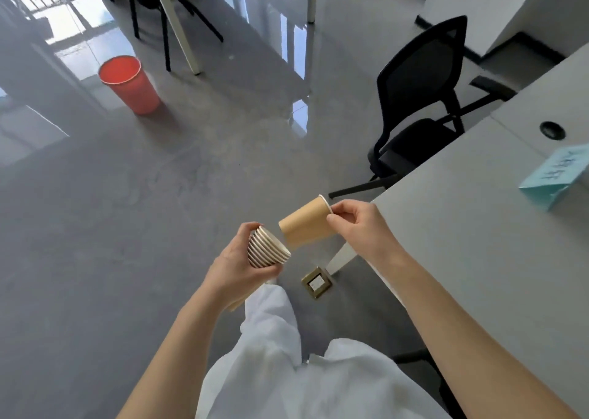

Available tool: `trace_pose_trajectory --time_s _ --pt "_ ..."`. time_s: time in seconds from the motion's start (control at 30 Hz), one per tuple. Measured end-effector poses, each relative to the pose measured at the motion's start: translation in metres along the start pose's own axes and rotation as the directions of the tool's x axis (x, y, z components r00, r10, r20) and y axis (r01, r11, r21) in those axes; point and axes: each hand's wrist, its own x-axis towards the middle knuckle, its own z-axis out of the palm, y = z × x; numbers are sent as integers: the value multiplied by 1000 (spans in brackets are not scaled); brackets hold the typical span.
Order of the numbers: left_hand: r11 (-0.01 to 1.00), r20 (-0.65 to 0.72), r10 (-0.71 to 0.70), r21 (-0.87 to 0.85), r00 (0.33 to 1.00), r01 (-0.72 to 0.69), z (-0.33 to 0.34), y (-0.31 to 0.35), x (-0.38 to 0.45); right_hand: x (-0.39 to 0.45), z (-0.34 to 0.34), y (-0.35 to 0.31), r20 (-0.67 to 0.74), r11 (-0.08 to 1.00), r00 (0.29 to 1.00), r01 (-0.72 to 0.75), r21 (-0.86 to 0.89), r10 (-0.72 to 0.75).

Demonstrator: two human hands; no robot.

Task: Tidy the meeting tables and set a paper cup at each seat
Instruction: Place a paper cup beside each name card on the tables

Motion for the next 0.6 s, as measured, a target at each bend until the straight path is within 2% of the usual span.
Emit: trace_pose_trajectory --time_s 0.1,0.23,0.37,0.5,0.6 --pt "998 44 42 43 998 -44 -38 17 58 47 -2 -22 -92 996 995 -35 -81 27" --pt "982 132 132 114 982 -148 -84 61 148 111 -9 -52 -220 989 972 -106 -105 81" --pt "959 196 220 138 956 -249 -98 109 213 145 -20 -58 -327 975 934 -191 -113 145" --pt "942 223 284 118 932 -315 -90 151 268 169 -37 -49 -418 952 875 -298 -71 243" --pt "919 263 330 132 907 -372 -74 186 302 187 -57 -36 -532 930 790 -368 -16 304"
